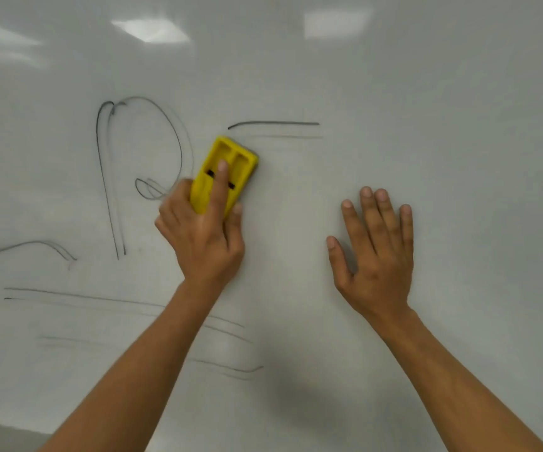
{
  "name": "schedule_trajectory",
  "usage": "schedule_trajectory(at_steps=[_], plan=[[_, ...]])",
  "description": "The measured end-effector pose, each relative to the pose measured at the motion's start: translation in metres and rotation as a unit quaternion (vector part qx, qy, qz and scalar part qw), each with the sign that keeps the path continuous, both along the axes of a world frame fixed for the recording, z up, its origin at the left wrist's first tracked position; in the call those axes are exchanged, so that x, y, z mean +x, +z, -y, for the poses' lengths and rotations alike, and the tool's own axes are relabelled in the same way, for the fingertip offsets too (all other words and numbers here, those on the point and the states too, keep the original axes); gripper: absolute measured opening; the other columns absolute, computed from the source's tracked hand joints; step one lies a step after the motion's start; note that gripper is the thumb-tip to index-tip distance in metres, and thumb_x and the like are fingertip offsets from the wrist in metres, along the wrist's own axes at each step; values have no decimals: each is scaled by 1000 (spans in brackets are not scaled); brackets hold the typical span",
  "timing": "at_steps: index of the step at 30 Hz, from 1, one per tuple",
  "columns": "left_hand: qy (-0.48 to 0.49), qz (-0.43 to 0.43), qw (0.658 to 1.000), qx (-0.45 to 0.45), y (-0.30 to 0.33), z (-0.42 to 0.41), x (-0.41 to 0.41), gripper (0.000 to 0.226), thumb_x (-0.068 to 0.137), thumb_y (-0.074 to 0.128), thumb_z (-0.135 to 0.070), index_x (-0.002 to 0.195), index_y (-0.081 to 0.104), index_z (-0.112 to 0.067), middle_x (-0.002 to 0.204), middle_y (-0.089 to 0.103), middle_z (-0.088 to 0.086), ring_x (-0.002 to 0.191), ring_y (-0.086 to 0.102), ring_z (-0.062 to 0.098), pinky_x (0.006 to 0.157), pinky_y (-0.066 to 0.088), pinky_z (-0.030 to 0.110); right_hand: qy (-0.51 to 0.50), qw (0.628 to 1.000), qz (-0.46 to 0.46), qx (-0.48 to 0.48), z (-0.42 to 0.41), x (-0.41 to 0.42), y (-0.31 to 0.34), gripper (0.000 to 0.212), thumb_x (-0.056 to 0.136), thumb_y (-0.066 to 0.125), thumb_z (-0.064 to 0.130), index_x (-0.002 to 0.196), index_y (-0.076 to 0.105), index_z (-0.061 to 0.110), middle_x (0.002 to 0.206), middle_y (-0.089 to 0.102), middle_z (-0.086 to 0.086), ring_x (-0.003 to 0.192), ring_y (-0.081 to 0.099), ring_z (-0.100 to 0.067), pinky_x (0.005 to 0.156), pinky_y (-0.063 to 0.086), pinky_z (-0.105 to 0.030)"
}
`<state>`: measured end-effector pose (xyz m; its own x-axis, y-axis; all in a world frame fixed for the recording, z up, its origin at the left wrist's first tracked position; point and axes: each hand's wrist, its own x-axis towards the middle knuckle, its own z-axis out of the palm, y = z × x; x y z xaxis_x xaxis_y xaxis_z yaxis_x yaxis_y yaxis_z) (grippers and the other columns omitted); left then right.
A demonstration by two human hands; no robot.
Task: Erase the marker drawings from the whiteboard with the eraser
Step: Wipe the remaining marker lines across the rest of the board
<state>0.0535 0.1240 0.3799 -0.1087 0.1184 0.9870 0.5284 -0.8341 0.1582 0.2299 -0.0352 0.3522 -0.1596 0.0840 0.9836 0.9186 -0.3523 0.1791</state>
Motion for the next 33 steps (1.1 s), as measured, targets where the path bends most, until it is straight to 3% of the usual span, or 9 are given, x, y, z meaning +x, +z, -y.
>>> schedule_trajectory(at_steps=[5,7,11,17,19,22,27,29,33], plan=[[-30,-205,966,153,-79,17,2,58,89,54,-29,145,38,-36,124,43,16,102,49,34,82,34,43,30,999,-5,39,-2,-3,20,48,100,54,32,139,55,3,148,45,-20,142,37,-35,120,24,-52],[-27,-245,953,177,-84,19,0,60,88,54,-28,145,38,-38,123,44,13,100,50,34,81,35,43,17,998,-14,57,-2,0,31,48,100,54,32,139,54,3,149,45,-20,142,37,-36,121,23,-50],[-15,-180,974,138,-11,16,1,57,90,49,-32,145,37,-36,125,41,15,102,46,33,81,32,42,-25,998,-21,60,-5,3,37,51,99,55,31,141,51,2,150,43,-21,143,35,-36,121,21,-51],[-13,1,1000,-21,112,18,9,56,96,53,-38,150,36,-34,127,48,20,109,41,32,86,30,41,-21,999,-15,47,-2,4,37,54,100,53,35,142,50,3,151,42,-20,144,34,-35,121,22,-51],[-12,-26,1000,6,102,26,16,57,96,53,-37,149,36,-33,128,47,21,109,40,32,86,29,41,-12,999,-8,46,1,5,37,52,100,53,36,141,52,4,150,44,-20,143,36,-34,119,26,-52],[-14,-149,982,115,53,39,25,61,91,55,-32,149,33,-36,128,43,18,106,45,34,83,31,43,-28,998,17,57,10,14,44,51,98,56,34,140,54,5,149,46,-18,142,39,-34,117,29,-53],[-18,-252,942,222,30,37,20,70,83,66,-24,146,38,-38,121,49,15,96,55,35,78,37,42,-74,996,11,57,18,31,61,57,99,53,41,144,49,7,153,39,-20,145,33,-36,119,22,-57],[-2,-240,947,215,57,29,14,70,83,65,-25,146,37,-37,122,50,17,98,52,35,78,36,41,-76,996,9,50,17,34,60,58,100,51,42,147,46,7,155,36,-19,146,31,-36,120,19,-57],[2,-109,989,101,121,19,9,57,93,57,-33,147,38,-33,124,49,21,101,42,32,79,31,41,-71,996,4,46,16,34,59,59,101,47,43,149,42,9,156,35,-19,147,28,-35,121,17,-57]])
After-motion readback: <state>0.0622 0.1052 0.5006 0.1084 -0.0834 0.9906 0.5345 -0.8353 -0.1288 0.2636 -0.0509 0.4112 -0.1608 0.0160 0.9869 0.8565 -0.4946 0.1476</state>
